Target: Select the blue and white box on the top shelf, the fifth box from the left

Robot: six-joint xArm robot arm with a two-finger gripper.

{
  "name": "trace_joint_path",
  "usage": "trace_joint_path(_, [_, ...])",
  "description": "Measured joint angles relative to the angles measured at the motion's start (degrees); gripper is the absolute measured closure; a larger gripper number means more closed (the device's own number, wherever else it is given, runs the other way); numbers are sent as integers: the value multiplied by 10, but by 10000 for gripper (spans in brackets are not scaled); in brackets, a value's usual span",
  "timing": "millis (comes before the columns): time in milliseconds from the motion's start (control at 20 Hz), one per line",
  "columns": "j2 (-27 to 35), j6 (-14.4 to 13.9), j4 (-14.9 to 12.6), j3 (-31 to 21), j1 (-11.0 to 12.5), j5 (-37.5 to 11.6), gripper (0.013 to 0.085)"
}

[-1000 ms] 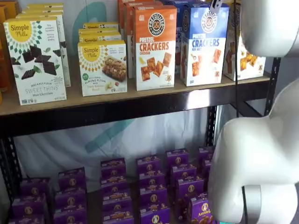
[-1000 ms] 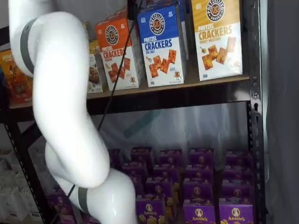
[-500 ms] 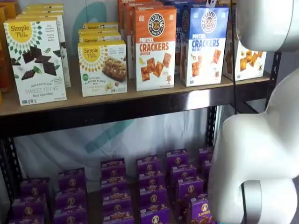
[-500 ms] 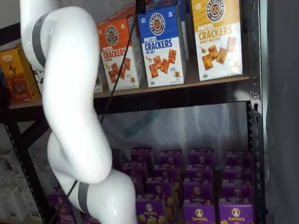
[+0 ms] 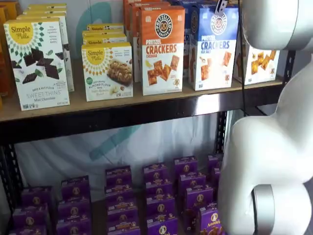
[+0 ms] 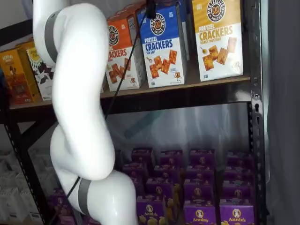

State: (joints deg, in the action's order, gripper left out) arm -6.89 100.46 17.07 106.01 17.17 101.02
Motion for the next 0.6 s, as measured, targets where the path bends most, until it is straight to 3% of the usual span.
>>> trace_joint_path(350, [8,7,-24,-18,-9,-19,130])
trace_joint_path(600, [19,7,-46,-16,-18,-5,130])
